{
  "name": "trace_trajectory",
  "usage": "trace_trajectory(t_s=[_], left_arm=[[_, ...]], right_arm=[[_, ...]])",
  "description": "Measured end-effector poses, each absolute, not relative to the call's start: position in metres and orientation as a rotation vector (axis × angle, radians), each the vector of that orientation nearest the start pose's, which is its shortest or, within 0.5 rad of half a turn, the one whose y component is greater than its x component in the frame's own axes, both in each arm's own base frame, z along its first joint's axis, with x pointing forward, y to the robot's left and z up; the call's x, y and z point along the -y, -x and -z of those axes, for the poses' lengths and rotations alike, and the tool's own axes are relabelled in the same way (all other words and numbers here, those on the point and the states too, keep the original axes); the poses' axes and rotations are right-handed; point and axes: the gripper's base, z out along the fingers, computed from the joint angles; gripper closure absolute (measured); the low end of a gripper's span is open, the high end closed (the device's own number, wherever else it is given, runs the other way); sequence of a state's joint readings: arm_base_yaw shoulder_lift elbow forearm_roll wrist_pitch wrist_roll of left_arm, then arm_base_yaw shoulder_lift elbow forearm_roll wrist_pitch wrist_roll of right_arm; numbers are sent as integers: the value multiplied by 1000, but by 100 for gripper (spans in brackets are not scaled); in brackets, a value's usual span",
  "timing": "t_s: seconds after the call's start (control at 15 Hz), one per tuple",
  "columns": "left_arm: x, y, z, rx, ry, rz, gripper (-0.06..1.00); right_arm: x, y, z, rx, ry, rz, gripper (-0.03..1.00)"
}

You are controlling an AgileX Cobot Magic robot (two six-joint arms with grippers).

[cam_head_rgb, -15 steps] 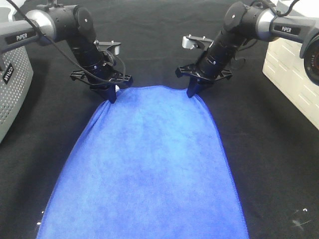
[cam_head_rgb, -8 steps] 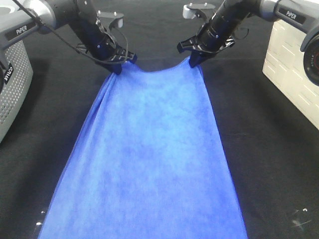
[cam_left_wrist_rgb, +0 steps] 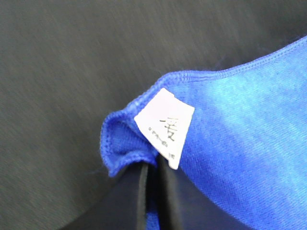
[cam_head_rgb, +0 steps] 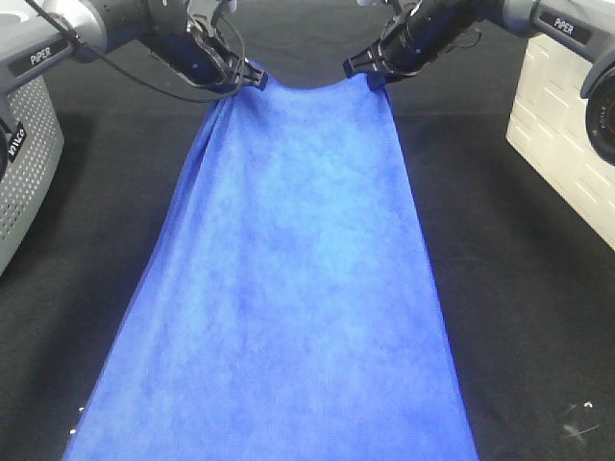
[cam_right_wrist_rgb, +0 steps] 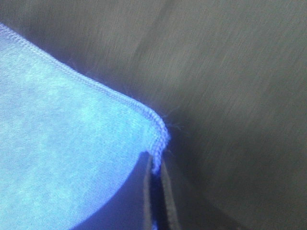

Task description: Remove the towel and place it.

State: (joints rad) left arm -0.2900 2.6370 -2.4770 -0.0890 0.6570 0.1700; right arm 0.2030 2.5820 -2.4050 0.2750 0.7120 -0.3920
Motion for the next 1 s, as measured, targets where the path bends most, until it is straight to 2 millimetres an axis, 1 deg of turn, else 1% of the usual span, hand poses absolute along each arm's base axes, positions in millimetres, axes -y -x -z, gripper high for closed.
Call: trace_trajectory(t_s=[0.13,0.33,0.47,0.53,0.6,0.87,1.0], left_arm=[[172,-563,-169,-2207,-468,148,91],[172,-566,-155,-2205,-474,135,91],[172,-568,-151,-2187,-481,116,91],[172,-569,-151,-2171,-481,110,91],[172,-570,-149,-2152,-481,103,91],[173,-574,-126,-2134,-479,97,91],[173,-576,-114,-2127,-479,93,91]], right_arm=[[-131,-565,-181,-2216,520,-196,96],[-131,-570,-186,-2142,499,-172,96],[-131,-571,-184,-2121,509,-156,96],[-130,-573,-180,-2113,507,-150,96],[-130,-575,-170,-2119,510,-145,96],[-130,-579,-153,-2106,512,-127,96],[-130,-580,-140,-2111,508,-124,96]])
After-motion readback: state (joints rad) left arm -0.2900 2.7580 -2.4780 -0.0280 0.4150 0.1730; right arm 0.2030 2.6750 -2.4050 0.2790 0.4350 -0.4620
